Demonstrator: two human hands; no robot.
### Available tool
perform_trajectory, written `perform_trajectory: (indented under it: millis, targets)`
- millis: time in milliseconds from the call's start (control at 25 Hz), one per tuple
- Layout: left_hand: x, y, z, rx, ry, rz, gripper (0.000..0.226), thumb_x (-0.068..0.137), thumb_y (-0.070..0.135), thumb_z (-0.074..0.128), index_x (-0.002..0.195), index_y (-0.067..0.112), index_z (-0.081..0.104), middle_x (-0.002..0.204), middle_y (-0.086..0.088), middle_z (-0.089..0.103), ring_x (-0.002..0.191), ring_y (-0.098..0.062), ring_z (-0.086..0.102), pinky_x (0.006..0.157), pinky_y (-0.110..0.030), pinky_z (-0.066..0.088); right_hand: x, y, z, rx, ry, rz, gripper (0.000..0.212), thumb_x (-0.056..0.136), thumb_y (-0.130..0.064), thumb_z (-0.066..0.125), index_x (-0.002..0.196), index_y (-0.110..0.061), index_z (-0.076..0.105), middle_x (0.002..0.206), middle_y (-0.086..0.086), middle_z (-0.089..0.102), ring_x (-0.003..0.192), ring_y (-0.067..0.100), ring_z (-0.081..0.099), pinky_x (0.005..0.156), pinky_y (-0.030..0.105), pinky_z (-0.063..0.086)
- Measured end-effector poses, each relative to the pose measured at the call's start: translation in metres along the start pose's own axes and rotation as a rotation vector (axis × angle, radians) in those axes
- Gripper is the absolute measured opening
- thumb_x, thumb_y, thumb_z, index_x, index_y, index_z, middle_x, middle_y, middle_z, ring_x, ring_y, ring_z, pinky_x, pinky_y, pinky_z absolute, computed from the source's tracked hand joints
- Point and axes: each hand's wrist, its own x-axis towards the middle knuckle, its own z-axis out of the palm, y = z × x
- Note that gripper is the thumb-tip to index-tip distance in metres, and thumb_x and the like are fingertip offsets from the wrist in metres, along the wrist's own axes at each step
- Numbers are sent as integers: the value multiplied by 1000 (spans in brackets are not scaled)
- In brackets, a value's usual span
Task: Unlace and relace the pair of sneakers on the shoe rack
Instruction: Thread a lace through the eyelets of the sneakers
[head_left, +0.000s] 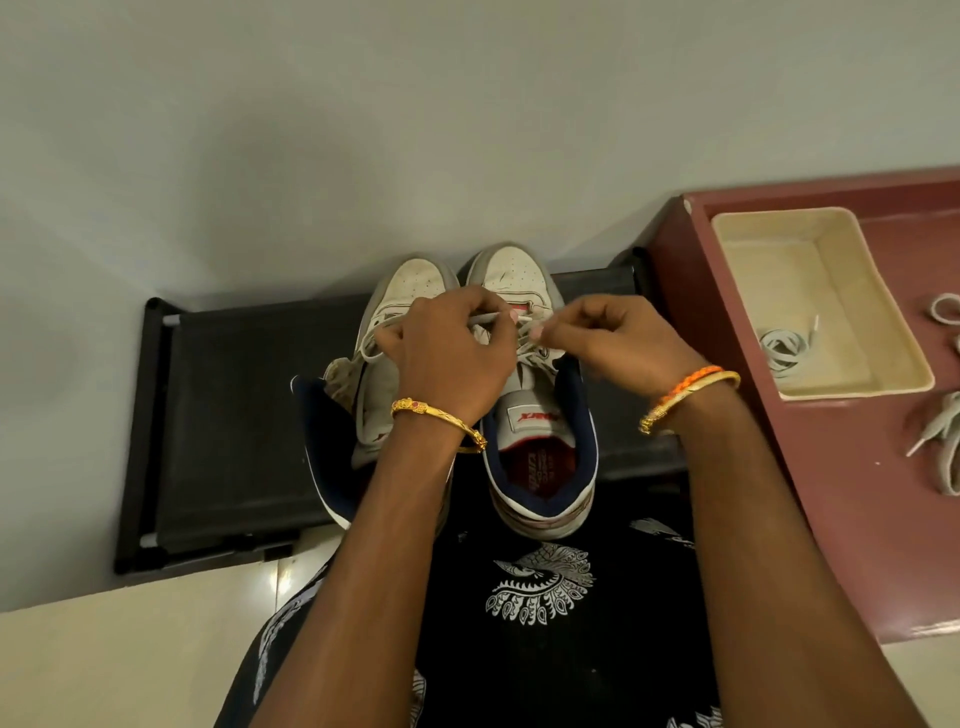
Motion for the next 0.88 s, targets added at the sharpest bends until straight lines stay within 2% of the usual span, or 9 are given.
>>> perform_trajectory:
  millis: [80, 160, 240, 320, 400, 520, 640, 760, 880]
  targets:
    - [2, -2, 2, 15, -57, -28, 12, 75, 39, 49, 63, 36, 50, 72, 18, 57, 93, -19, 59, 89, -52, 44, -3, 1, -4, -159, -124, 89, 21, 74, -25, 77, 90, -13, 69, 78, 2, 64, 67, 7, 58, 62, 22, 50]
    - [2, 0, 3, 76, -111, -45, 17, 79, 41, 55, 64, 34, 50, 78, 14, 59, 97, -19, 57, 92, -51, 40, -1, 0, -3, -208, -97, 104, 12, 77, -17, 74, 88, -14, 71, 84, 3, 68, 72, 11, 61, 62, 22, 53]
    - [0, 1, 5, 168, -142, -64, 12, 83, 39, 61, 73, 36, 56, 92, 12, 59, 105, -18, 53, 95, -46, 34, 1, -1, -1, -199, -25, 121, 4, 80, -12, 69, 82, -14, 73, 79, 3, 69, 69, 11, 62, 54, 19, 51]
    - [-1, 1, 5, 257, -151, -96, 3, 83, 39, 63, 82, 36, 64, 108, 9, 53, 112, -15, 45, 94, -37, 26, 3, -2, -1, -165, -29, 154, 12, 83, -6, 66, 76, -14, 72, 75, 1, 67, 68, 12, 61, 51, 17, 53]
    - [-2, 0, 5, 293, -168, -129, 6, 82, 37, 65, 87, 34, 66, 117, 7, 46, 119, -15, 39, 88, -33, 19, 3, -2, -2, -159, -67, 162, 20, 85, -2, 62, 73, -16, 69, 75, 1, 65, 71, 13, 61, 55, 18, 54]
    - [-4, 0, 4, 281, -176, -142, 6, 82, 34, 66, 80, 37, 61, 123, 9, 42, 123, -13, 33, 85, -31, 15, 6, -1, -3, -202, -114, 142, 20, 88, -2, 59, 84, -17, 71, 80, 0, 65, 78, 12, 59, 58, 16, 51]
    - [-5, -1, 3, 254, -169, -140, 5, 81, 32, 67, 79, 35, 63, 127, 10, 42, 125, -11, 32, 86, -31, 16, 7, 0, -7, -206, -152, 130, 20, 89, 0, 57, 93, -13, 71, 78, 0, 63, 73, 8, 55, 48, 9, 46]
    - [-5, -2, 2, 230, -155, -136, 3, 79, 30, 68, 79, 32, 67, 129, 9, 43, 126, -13, 33, 91, -33, 20, 5, 1, -8, -132, -183, 116, 14, 87, -7, 64, 98, -3, 71, 78, 1, 65, 69, 7, 57, 46, 8, 45]
    - [-5, 1, 2, 232, -155, -146, 3, 77, 29, 68, 78, 32, 68, 128, 10, 44, 125, -12, 35, 91, -32, 21, 3, 1, -4, -108, -160, 123, 19, 79, -19, 73, 92, -4, 71, 80, 3, 68, 69, 6, 60, 45, 10, 46]
